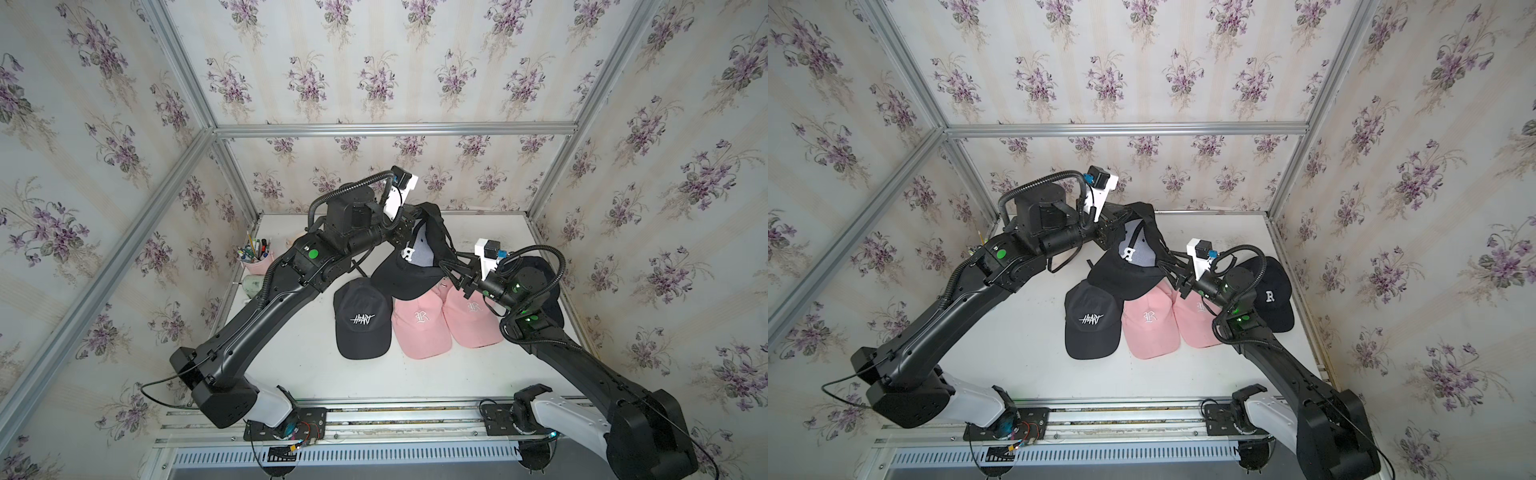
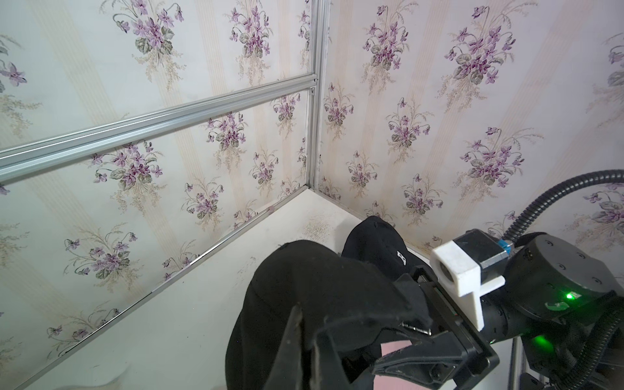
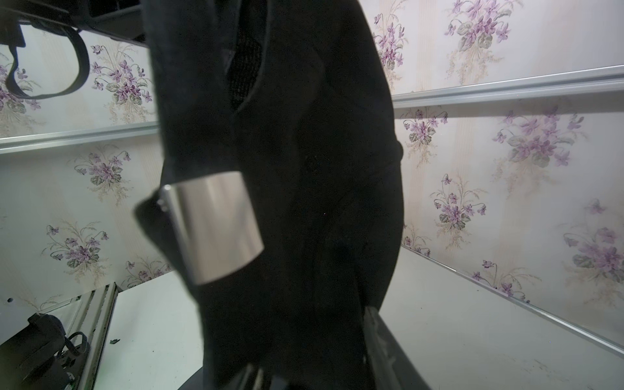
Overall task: Open the adjustable buckle of the baseball cap
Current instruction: Pick up the baseball cap from the center of the board.
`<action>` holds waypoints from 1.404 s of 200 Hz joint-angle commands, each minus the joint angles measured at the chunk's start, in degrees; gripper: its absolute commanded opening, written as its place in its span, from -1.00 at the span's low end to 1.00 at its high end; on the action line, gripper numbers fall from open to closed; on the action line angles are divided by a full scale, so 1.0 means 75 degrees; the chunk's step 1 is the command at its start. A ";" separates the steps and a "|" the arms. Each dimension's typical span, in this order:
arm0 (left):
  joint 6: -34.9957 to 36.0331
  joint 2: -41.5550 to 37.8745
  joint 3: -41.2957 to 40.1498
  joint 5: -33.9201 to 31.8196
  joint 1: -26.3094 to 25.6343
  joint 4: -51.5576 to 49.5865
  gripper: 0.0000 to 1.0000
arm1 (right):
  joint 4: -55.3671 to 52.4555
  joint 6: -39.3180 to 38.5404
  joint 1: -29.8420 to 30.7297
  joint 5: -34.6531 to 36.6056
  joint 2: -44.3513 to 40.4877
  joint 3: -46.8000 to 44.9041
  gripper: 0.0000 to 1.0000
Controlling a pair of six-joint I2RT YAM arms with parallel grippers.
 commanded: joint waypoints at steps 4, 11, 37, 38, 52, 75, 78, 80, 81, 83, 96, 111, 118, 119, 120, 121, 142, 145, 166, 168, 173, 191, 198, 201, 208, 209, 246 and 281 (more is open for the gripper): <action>-0.0061 -0.0065 -0.0059 -0.0075 0.0005 0.0413 -1.00 | 0.0357 0.0010 -0.0006 0.0237 -0.0171 -0.0081 -0.35; -0.0083 -0.0065 -0.0073 -0.0084 0.0002 0.0413 -1.00 | 0.0431 0.0001 -0.0002 0.0280 -0.0217 -0.0118 -0.44; -0.0115 -0.0065 -0.0161 -0.0119 0.0002 0.0424 -1.00 | 0.0445 -0.0048 -0.0002 0.0443 -0.0369 -0.0098 -0.66; -0.0117 -0.0065 -0.0164 -0.0120 0.0002 0.0424 -1.00 | 0.0443 -0.0048 -0.0002 0.0450 -0.0372 -0.0097 -0.67; -0.0154 -0.0076 -0.0223 -0.0135 0.0002 0.0435 -1.00 | 0.0357 -0.0110 -0.0003 0.0560 -0.0409 -0.0063 -0.76; -0.0176 -0.0089 -0.0335 -0.0155 0.0002 0.0448 -1.00 | 0.0237 -0.0195 -0.0004 0.0771 -0.0513 -0.0038 -0.84; -0.0178 -0.0097 -0.0351 -0.0156 0.0005 0.0448 -1.00 | 0.0231 -0.0209 -0.0008 0.0813 -0.0538 -0.0038 -0.85; -0.0179 -0.0097 -0.0363 -0.0162 0.0003 0.0442 -1.00 | 0.0216 -0.0227 -0.0004 0.0841 -0.0553 -0.0032 -0.86; -0.0179 -0.0098 -0.0370 -0.0164 0.0003 0.0439 -1.00 | 0.0206 -0.0226 -0.0003 0.0848 -0.0569 -0.0029 -0.86; -0.0176 -0.0100 -0.0385 -0.0173 0.0008 0.0437 -1.00 | 0.0207 -0.0234 -0.0008 0.0879 -0.0585 -0.0027 -0.87; -0.0185 -0.0108 -0.0498 -0.0191 0.0002 0.0407 -0.93 | -0.0005 -0.0291 -0.0004 0.1154 -0.0675 0.0078 -0.94; -0.0222 -0.0152 -0.0732 -0.0259 0.0004 0.0421 -0.75 | -0.0365 -0.0444 -0.0011 0.1357 -0.0757 0.0283 -0.98; -0.0241 -0.0188 -0.0865 -0.0293 0.0002 0.0468 -0.72 | -0.0517 -0.0493 -0.0006 0.1452 -0.0780 0.0381 -1.00; -0.0245 -0.0191 -0.0891 -0.0294 0.0002 0.0475 -0.71 | -0.0536 -0.0505 -0.0004 0.1464 -0.0777 0.0394 -1.00; -0.0247 -0.0198 -0.0904 -0.0301 0.0002 0.0479 -0.70 | -0.0563 -0.0511 -0.0003 0.1476 -0.0781 0.0413 -1.00; -0.0248 -0.0214 -0.0934 -0.0305 0.0002 0.0487 -0.69 | -0.0576 -0.0526 -0.0003 0.1487 -0.0789 0.0428 -1.00; -0.0307 -0.0317 -0.1330 -0.0378 0.0014 0.0634 -0.53 | -0.1037 -0.0643 -0.0003 0.1573 -0.0774 0.0777 -1.00; -0.0308 -0.0322 -0.1366 -0.0387 0.0014 0.0635 -0.51 | -0.1129 -0.0662 -0.0004 0.1586 -0.0765 0.0855 -1.00; -0.0307 -0.0313 -0.1511 -0.0425 0.0014 0.0612 -0.44 | -0.1644 -0.0733 -0.0002 0.1645 -0.0636 0.1269 -1.00; -0.0304 -0.0317 -0.1529 -0.0425 0.0014 0.0612 -0.43 | -0.1673 -0.0736 -0.0008 0.1648 -0.0634 0.1284 -1.00; -0.0290 -0.0321 -0.1537 -0.0419 0.0014 0.0606 -0.42 | -0.1807 -0.0760 -0.0006 0.1671 -0.0601 0.1381 -1.00; -0.0260 -0.0267 -0.1585 -0.0347 0.0014 0.0543 -0.34 | -0.2189 -0.0854 -0.0004 0.1716 -0.0453 0.1701 -1.00; -0.0239 -0.0256 -0.1608 -0.0301 0.0014 0.0513 -0.33 | -0.2359 -0.0857 -0.0008 0.1769 -0.0406 0.1831 -1.00; -0.0246 -0.0247 -0.1617 -0.0278 0.0015 0.0498 -0.32 | -0.2428 -0.0857 -0.0003 0.1782 -0.0383 0.1889 -1.00; -0.0240 -0.0245 -0.1661 -0.0214 0.0014 0.0483 -0.28 | -0.2616 -0.0866 -0.0004 0.1799 -0.0335 0.2025 -1.00; -0.0245 -0.0249 -0.1670 -0.0208 0.0014 0.0483 -0.27 | -0.2640 -0.0868 -0.0003 0.1801 -0.0325 0.2048 -1.00; -0.0048 -0.0077 -0.1741 0.0367 0.0012 0.0283 0.04 | -0.3479 -0.0815 -0.0004 0.2113 -0.0015 0.2661 -1.00; 0.0203 0.0181 -0.1300 0.0984 -0.0010 -0.0324 0.38 | -0.3711 -0.0659 -0.0005 0.2249 0.0128 0.2865 -1.00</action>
